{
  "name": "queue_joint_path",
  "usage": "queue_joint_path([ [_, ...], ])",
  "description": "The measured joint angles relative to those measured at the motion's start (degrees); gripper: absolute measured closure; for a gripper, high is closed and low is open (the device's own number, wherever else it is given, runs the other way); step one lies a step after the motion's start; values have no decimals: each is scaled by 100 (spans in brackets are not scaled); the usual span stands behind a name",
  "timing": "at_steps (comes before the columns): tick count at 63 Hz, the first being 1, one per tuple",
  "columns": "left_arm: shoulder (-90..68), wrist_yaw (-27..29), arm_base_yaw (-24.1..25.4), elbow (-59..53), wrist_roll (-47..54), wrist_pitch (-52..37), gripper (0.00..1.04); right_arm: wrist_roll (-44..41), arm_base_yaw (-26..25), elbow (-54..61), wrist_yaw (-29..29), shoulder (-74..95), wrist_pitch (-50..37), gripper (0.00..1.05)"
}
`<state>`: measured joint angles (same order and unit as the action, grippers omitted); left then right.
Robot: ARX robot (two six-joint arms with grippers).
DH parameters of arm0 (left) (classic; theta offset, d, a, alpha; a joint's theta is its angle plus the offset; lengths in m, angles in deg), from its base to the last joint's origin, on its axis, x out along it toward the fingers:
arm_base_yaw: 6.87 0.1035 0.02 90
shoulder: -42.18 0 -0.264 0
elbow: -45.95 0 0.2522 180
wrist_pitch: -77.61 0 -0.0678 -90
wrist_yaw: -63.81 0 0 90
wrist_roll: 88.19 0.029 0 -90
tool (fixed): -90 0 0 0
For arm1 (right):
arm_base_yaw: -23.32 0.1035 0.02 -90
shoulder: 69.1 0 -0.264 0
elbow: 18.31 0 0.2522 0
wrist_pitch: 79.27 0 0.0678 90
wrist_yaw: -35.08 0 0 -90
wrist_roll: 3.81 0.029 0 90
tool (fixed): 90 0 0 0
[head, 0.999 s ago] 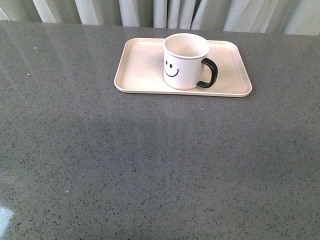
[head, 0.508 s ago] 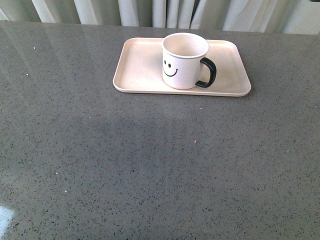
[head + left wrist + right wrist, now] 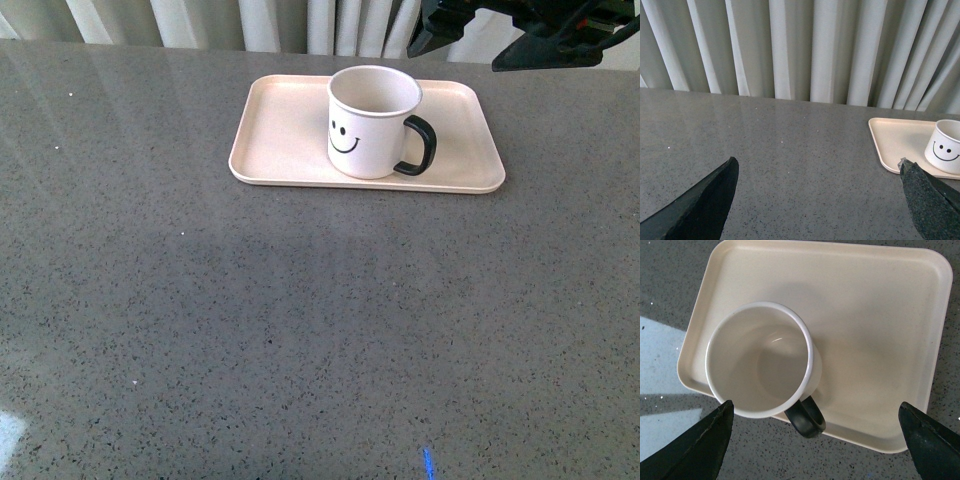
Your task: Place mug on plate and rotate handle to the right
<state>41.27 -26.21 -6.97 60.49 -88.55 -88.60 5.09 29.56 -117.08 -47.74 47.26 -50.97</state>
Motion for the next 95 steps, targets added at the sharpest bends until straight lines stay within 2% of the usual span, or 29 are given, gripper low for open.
queue_joint_path([
  [65, 0, 0, 0, 0, 0, 0, 9, 391, 293, -1692, -404, 1510, 918, 9],
  [73, 0, 0, 0, 0, -2, 0, 9, 402, 306, -1759, -435, 1576, 953, 12],
  [76, 0, 0, 0, 0, -2, 0, 9, 413, 313, -1786, -442, 1609, 964, 14],
  [82, 0, 0, 0, 0, 0, 0, 9, 446, 323, -1847, -444, 1681, 1003, 25],
  [91, 0, 0, 0, 0, -2, 0, 9, 474, 350, -2011, -472, 1777, 1095, 46],
  [95, 0, 0, 0, 0, -2, 0, 9, 487, 372, -2129, -494, 1810, 1154, 60],
])
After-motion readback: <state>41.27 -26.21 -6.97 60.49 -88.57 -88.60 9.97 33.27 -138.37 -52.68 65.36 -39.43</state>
